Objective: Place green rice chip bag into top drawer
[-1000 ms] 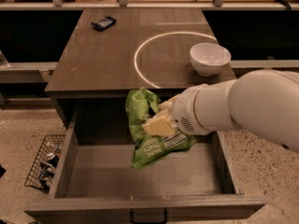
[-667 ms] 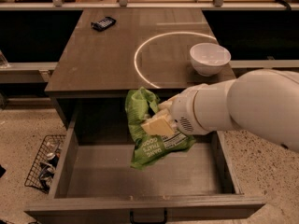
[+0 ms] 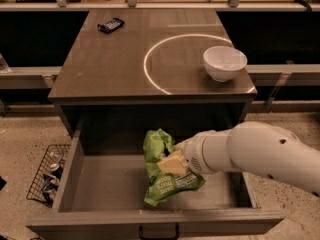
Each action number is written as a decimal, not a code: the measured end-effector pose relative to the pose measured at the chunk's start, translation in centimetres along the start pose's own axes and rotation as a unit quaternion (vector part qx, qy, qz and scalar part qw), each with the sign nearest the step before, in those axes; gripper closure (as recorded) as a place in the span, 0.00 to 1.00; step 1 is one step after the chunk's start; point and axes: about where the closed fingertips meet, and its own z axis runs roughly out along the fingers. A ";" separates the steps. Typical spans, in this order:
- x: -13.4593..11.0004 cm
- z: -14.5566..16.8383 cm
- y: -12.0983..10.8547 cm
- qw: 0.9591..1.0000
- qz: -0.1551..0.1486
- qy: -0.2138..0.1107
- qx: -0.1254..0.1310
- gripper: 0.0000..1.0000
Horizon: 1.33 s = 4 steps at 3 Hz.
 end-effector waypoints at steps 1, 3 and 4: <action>3.2 4.1 -0.3 0.999 0.020 0.024 -0.010 1.00; 4.6 8.2 -0.6 0.999 0.036 0.032 -0.020 0.82; 4.8 8.0 -0.7 0.999 0.037 0.034 -0.018 0.60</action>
Offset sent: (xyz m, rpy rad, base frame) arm 0.0443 0.0236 -0.1409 0.0342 0.1012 -0.0099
